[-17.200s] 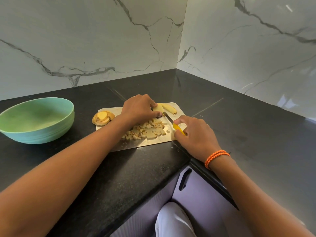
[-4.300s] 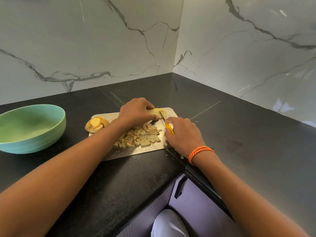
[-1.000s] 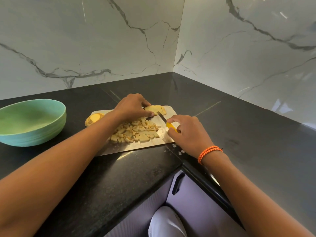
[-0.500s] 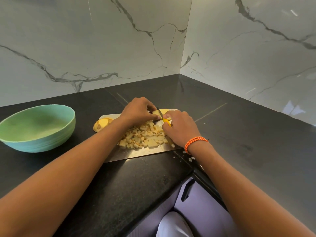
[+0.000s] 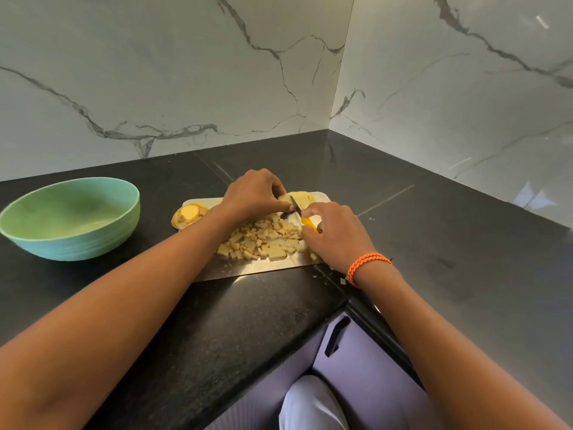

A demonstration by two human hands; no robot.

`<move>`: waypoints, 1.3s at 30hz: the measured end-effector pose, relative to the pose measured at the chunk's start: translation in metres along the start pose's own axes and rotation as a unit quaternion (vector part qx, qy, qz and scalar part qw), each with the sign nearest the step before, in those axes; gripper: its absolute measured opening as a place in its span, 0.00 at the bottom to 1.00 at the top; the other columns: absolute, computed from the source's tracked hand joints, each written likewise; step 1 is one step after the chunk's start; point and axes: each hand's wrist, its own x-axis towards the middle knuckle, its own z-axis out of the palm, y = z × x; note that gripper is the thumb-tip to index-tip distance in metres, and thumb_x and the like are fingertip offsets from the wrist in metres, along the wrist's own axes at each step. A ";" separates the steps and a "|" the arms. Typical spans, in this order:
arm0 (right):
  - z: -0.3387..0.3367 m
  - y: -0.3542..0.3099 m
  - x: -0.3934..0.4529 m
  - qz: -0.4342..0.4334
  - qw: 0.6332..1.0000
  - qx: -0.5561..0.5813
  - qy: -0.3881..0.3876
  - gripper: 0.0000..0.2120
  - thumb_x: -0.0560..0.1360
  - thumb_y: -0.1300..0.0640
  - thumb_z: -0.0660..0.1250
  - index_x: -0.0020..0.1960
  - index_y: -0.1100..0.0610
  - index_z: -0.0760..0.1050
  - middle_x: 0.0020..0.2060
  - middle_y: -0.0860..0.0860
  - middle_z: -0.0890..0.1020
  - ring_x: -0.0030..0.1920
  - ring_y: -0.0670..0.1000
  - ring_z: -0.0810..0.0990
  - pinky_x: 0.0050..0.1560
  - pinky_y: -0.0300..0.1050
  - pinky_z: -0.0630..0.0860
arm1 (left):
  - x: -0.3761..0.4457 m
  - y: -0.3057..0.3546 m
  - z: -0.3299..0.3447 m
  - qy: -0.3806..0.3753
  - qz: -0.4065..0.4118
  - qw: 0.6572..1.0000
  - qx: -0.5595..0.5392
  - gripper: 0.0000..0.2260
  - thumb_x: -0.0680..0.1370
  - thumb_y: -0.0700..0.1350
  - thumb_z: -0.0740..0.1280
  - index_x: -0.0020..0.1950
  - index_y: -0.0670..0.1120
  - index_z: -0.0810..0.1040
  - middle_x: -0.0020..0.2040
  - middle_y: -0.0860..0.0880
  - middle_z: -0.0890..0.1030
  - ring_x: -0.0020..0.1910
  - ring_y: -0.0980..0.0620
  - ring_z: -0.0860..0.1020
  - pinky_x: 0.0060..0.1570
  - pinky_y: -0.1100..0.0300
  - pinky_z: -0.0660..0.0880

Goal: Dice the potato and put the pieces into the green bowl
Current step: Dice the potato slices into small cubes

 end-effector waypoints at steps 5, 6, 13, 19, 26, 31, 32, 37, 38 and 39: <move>-0.011 0.006 -0.027 -0.002 1.000 -0.007 0.000 0.16 0.78 0.48 0.66 0.65 0.47 0.78 0.48 0.52 0.83 0.45 0.53 0.81 0.50 0.52 0.81 | 0.000 0.000 0.000 -0.003 -0.004 1.000 0.000 0.17 0.74 0.61 0.78 0.56 0.52 0.88 0.49 0.56 0.85 0.45 0.56 0.81 0.47 0.56 0.83; -0.012 0.006 -0.031 -0.005 1.000 -0.011 0.000 0.16 0.78 0.49 0.66 0.65 0.47 0.78 0.44 0.50 0.82 0.42 0.51 0.80 0.45 0.49 0.79 | 0.000 0.000 0.000 -0.003 -0.004 1.000 0.000 0.17 0.74 0.61 0.78 0.56 0.51 0.88 0.49 0.55 0.85 0.45 0.56 0.82 0.46 0.57 0.82; -0.017 0.008 -0.038 -0.012 1.000 -0.023 0.005 0.15 0.80 0.50 0.66 0.66 0.49 0.77 0.32 0.45 0.75 0.31 0.46 0.73 0.34 0.41 0.67 | 0.001 0.000 0.001 -0.003 -0.001 1.000 -0.001 0.18 0.74 0.61 0.78 0.57 0.51 0.88 0.50 0.55 0.86 0.45 0.56 0.81 0.44 0.60 0.81; -0.010 0.006 -0.021 -0.016 0.999 0.005 0.042 0.17 0.78 0.47 0.63 0.65 0.46 0.77 0.33 0.48 0.72 0.31 0.48 0.67 0.40 0.46 0.75 | 0.004 -0.005 -0.008 -0.025 0.014 0.999 -0.022 0.21 0.73 0.57 0.80 0.62 0.48 0.87 0.57 0.51 0.87 0.48 0.55 0.83 0.49 0.57 0.83; 0.005 -0.004 0.007 -0.004 0.999 0.001 0.051 0.16 0.79 0.48 0.65 0.65 0.47 0.78 0.40 0.49 0.79 0.39 0.51 0.75 0.43 0.46 0.76 | 0.001 -0.017 -0.017 -0.012 -0.001 0.998 -0.056 0.14 0.73 0.53 0.81 0.56 0.50 0.89 0.48 0.54 0.88 0.44 0.57 0.84 0.50 0.52 0.85; 0.013 -0.011 0.014 -0.011 0.997 -0.006 0.071 0.17 0.79 0.48 0.64 0.66 0.48 0.77 0.46 0.51 0.83 0.44 0.52 0.80 0.44 0.46 0.76 | 0.001 -0.015 -0.016 -0.013 -0.002 0.999 -0.048 0.13 0.74 0.54 0.80 0.55 0.50 0.89 0.46 0.54 0.87 0.43 0.56 0.84 0.48 0.55 0.84; 0.014 -0.012 0.015 -0.011 0.997 -0.012 0.072 0.17 0.79 0.48 0.64 0.67 0.48 0.78 0.48 0.51 0.83 0.45 0.52 0.80 0.45 0.46 0.76 | 0.001 -0.015 -0.016 -0.011 -0.001 0.999 -0.045 0.13 0.74 0.54 0.80 0.55 0.50 0.89 0.46 0.54 0.87 0.43 0.56 0.84 0.47 0.56 0.84; 0.019 -0.014 0.021 -0.004 0.998 -0.047 0.048 0.17 0.80 0.50 0.64 0.67 0.49 0.77 0.58 0.55 0.81 0.55 0.57 0.79 0.51 0.51 0.75 | 0.003 -0.015 -0.012 -0.008 0.000 1.000 -0.022 0.13 0.74 0.57 0.80 0.54 0.52 0.90 0.46 0.56 0.87 0.43 0.57 0.83 0.47 0.56 0.84; 0.019 -0.015 0.022 -0.002 0.998 -0.047 0.043 0.16 0.79 0.50 0.64 0.66 0.49 0.77 0.58 0.54 0.80 0.55 0.57 0.79 0.51 0.51 0.75 | 0.003 -0.015 -0.011 -0.007 0.001 1.000 -0.016 0.14 0.73 0.58 0.79 0.54 0.52 0.90 0.46 0.56 0.87 0.43 0.57 0.83 0.47 0.55 0.84; 0.018 -0.016 0.024 0.000 0.998 -0.047 0.040 0.16 0.79 0.50 0.65 0.65 0.49 0.78 0.58 0.54 0.80 0.55 0.57 0.79 0.50 0.50 0.74 | 0.003 -0.014 -0.010 -0.005 0.001 1.000 -0.010 0.15 0.73 0.60 0.79 0.53 0.53 0.90 0.46 0.56 0.87 0.43 0.57 0.83 0.46 0.55 0.84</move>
